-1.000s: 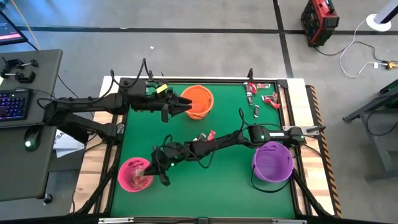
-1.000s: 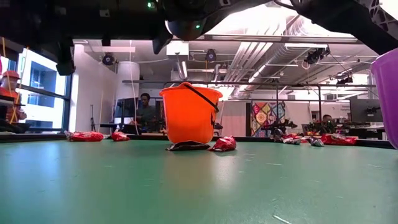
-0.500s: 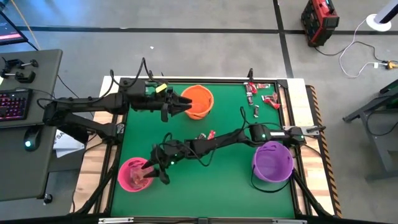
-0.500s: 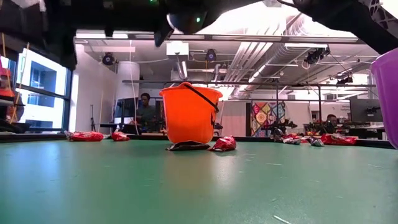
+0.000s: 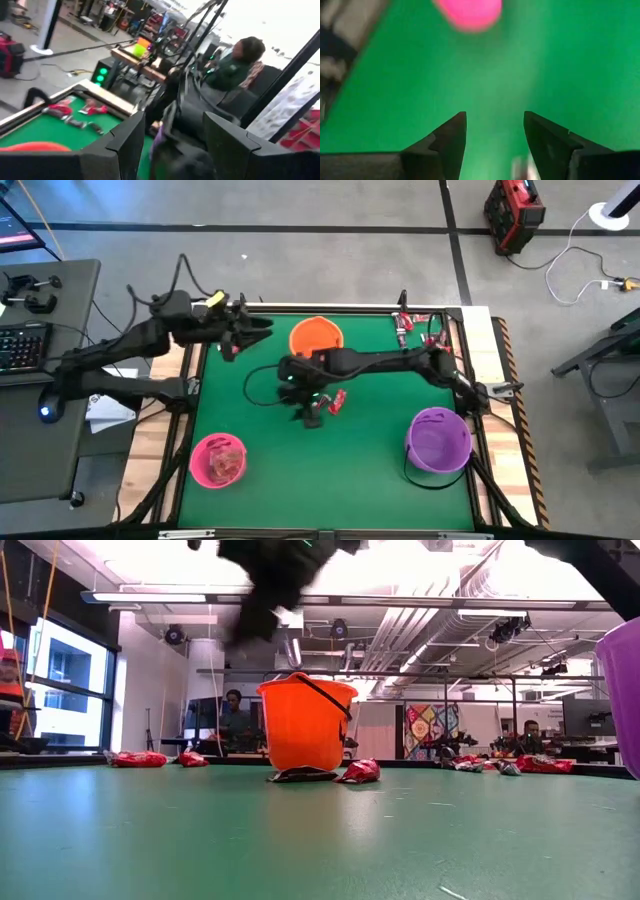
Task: Sort candy by brand, put in halloween buckets
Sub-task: Put the red gummy into the pink bucket
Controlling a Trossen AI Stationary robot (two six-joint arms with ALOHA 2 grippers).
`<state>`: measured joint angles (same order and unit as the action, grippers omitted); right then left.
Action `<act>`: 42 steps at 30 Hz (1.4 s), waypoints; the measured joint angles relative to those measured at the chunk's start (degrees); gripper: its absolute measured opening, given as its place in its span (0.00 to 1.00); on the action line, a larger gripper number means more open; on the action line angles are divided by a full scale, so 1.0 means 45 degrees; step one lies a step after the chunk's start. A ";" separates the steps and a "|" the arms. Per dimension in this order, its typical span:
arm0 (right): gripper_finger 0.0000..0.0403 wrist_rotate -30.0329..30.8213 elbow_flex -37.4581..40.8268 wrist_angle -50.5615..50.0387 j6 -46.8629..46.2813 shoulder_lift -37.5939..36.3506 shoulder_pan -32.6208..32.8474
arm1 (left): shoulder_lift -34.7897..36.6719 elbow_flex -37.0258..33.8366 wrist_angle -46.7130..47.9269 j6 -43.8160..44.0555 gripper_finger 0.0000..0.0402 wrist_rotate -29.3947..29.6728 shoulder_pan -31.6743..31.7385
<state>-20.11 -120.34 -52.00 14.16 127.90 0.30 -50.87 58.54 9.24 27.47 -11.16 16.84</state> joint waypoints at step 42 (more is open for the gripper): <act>0.36 0.3374 1.5505 0.6818 -0.4384 -1.0911 -0.4223 | -0.9821 -0.0023 1.0202 0.1859 0.47 0.6246 0.8616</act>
<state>-4.93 -50.57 -21.32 -5.57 78.81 -18.71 -95.06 58.44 55.15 35.83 16.94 55.61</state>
